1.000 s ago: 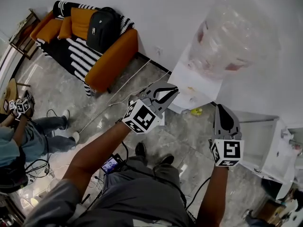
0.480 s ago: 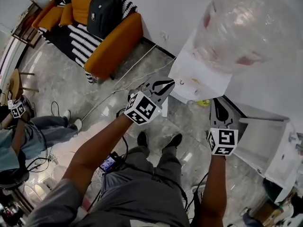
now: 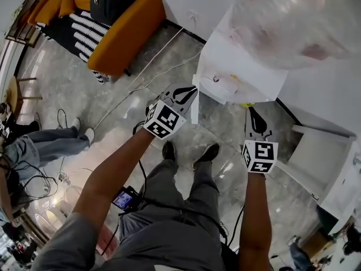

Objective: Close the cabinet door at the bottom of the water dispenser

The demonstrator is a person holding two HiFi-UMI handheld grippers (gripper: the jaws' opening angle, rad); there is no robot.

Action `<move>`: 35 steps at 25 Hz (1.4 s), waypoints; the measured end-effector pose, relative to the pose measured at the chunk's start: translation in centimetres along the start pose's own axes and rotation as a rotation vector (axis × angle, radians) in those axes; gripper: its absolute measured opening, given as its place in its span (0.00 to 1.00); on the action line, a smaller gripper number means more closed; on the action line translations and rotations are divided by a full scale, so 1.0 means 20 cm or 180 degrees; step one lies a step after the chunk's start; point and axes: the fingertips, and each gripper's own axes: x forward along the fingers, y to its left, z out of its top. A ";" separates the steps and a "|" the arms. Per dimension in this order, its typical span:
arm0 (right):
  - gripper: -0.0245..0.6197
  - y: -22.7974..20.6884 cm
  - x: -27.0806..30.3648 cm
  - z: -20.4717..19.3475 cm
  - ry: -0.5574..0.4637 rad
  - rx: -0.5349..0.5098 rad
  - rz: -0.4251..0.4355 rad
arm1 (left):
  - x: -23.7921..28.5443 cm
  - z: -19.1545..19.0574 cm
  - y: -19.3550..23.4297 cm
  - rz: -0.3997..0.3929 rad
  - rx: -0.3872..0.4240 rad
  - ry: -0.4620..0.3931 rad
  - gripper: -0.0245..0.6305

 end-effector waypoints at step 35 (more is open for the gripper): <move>0.15 0.04 0.50 -1.46 0.0928 0.0518 0.0232 | 0.73 -1.76 -0.60 -0.0458 -0.1432 0.1245 0.26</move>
